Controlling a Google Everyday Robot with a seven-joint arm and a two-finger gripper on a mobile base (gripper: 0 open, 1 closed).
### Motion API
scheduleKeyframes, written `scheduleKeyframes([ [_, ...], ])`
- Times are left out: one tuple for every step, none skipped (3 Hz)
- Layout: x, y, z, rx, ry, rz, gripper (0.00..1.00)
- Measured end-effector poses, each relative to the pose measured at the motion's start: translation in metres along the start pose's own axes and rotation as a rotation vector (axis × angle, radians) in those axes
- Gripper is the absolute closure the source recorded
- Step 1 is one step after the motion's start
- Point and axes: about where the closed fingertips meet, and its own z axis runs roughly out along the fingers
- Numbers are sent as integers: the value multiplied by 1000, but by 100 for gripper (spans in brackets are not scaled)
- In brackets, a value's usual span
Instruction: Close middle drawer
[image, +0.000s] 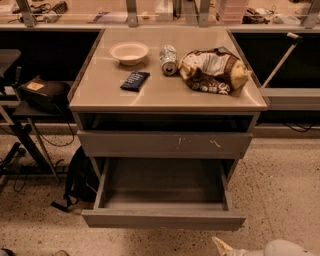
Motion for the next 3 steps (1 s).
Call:
scheduleKeyframes([
  [31,-12,45,-31,-48,71,0],
  [51,-37,83,-44,-22,124,0],
  [44,-73,110,-51,39,143,0],
])
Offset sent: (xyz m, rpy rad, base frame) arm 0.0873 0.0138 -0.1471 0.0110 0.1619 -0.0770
